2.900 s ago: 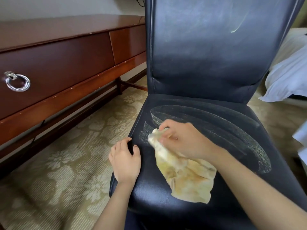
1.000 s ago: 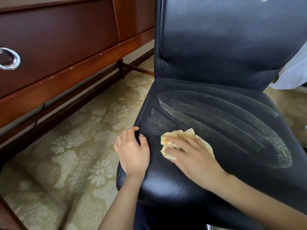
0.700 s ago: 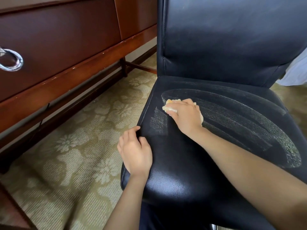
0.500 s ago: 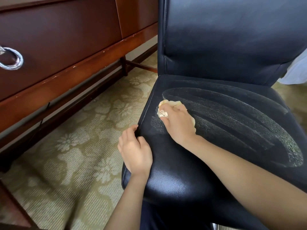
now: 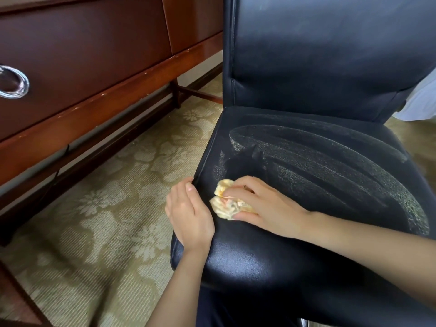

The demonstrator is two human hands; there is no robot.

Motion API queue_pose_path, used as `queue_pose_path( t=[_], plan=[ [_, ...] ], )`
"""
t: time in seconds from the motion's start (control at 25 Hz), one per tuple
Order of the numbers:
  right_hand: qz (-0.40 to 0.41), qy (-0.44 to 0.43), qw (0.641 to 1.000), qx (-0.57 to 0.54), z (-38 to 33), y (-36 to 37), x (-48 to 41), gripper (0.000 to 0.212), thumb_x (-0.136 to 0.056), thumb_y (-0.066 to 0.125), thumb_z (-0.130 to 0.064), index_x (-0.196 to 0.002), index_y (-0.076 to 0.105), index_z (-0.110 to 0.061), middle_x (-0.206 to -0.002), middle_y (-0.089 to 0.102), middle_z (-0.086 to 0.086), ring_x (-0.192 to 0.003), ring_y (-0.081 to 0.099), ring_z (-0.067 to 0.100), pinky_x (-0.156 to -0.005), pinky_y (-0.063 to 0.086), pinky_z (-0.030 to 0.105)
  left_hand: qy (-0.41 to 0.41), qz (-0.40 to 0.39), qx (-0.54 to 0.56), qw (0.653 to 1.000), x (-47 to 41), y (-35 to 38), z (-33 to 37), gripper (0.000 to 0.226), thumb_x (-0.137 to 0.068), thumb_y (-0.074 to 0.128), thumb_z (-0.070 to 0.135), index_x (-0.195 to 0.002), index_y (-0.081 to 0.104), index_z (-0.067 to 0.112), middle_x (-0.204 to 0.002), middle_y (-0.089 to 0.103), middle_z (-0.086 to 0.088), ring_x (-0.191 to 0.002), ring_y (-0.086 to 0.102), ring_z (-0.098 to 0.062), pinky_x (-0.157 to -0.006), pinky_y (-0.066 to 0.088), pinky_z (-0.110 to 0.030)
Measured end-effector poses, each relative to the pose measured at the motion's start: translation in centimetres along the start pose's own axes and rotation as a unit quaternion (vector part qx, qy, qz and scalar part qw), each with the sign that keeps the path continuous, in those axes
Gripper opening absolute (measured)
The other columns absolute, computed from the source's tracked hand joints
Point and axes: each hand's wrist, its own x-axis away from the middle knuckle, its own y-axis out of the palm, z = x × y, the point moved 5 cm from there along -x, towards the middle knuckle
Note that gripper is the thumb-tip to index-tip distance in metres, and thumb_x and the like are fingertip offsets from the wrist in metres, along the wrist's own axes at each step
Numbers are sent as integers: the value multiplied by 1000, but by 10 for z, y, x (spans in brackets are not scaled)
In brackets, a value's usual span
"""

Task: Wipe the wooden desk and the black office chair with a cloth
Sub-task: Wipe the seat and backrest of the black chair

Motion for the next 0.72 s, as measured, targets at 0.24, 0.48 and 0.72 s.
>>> queue_pose_path(
  t=[0.24,0.48,0.72],
  plan=[
    [46,101,993,34,51,-8,-63,32,-91,57,-28,-122,54,-21,-116,45,1,-110,38,16,-86,46,39,-12,30,46,998,0,0,-3,62,-92,11,45,-118,59,14,-108,52,14,-102,45,-4,-99,36,-35],
    [159,290,942,62,107,-13,-121,30,-93,56,-15,-121,48,-14,-120,45,11,-109,39,28,-94,40,37,-25,28,90,995,-5,4,-11,62,-92,14,47,-120,58,12,-113,56,8,-110,51,-11,-99,37,-31],
    [136,204,969,38,101,-7,-122,30,-92,58,-21,-121,53,-16,-120,46,9,-103,41,26,-89,29,25,-40,13,85,996,-19,11,-16,61,-91,15,48,-120,55,13,-114,53,9,-110,49,-7,-91,28,-6]
  ],
)
